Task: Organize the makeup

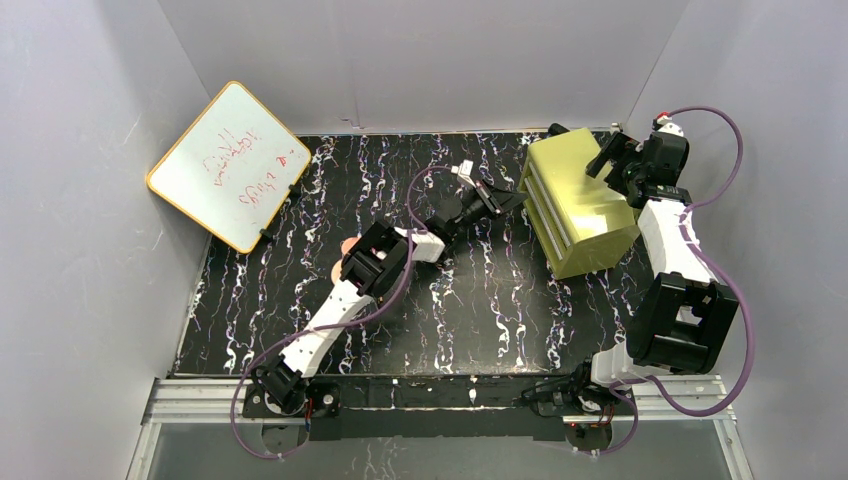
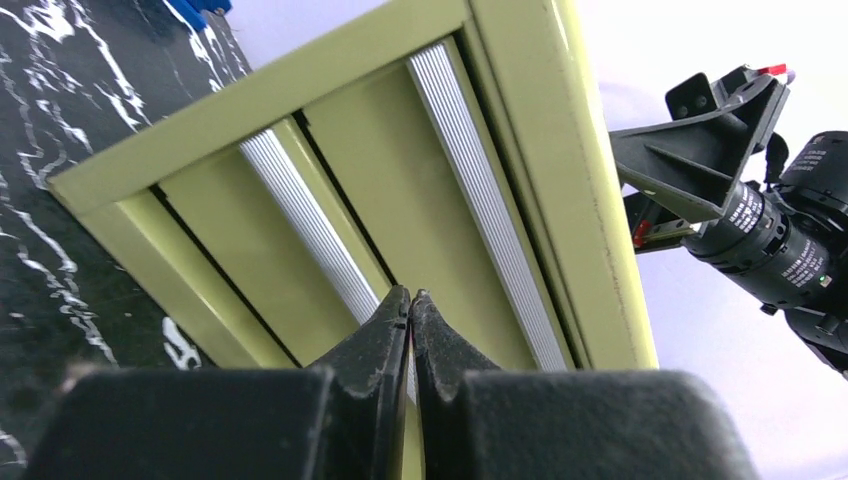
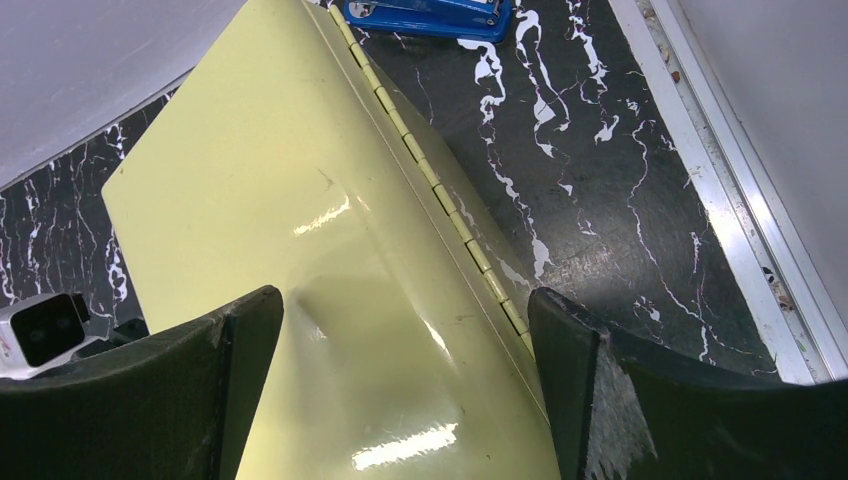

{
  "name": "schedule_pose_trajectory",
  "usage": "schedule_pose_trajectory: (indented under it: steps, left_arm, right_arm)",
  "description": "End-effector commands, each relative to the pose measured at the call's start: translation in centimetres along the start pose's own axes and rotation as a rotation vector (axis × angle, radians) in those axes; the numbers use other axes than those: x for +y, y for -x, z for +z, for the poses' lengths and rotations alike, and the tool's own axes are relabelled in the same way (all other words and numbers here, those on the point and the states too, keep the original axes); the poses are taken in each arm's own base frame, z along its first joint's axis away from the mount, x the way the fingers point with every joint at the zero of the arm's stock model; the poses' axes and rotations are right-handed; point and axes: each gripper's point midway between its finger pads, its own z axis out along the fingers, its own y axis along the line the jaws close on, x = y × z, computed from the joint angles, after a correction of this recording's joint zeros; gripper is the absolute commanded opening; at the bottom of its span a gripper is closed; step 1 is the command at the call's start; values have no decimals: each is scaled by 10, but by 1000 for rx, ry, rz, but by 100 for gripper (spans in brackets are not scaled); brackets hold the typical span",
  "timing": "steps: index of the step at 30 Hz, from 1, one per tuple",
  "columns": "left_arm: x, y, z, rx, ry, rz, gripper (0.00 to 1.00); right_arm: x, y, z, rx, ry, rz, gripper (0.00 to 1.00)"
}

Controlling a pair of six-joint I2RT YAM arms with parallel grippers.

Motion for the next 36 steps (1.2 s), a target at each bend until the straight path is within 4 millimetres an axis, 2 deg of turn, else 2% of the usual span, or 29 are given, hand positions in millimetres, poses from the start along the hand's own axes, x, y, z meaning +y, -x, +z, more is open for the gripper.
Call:
schedule_pose_trajectory:
  steps: [1,5,8,15,19,22,24,36]
  left_arm:
    - [-69,33,13,-39,-129,70,7]
    - [-77,30,19,-41,-161,56,38]
    - [-84,27,23,-39,-181,63,46]
    - [-86,20,31,-40,-199,48,46]
    - [-86,16,35,-36,-200,49,42]
    - [-85,15,37,-32,-197,47,34]
    - [-83,13,36,-27,-193,43,30]
    - [-69,4,26,-7,-144,39,27]
  right_arm:
    - [7,2,1,-5,36,-2,100]
    - [7,2,0,-6,37,-2,100]
    - [7,3,0,-6,37,-2,100]
    - [6,1,2,-3,37,-3,100]
    - [6,1,2,-2,36,-4,100]
    - [5,0,2,-3,34,-6,100]
    - [5,1,2,-5,32,-6,100]
    - [5,-1,2,-3,33,-6,100]
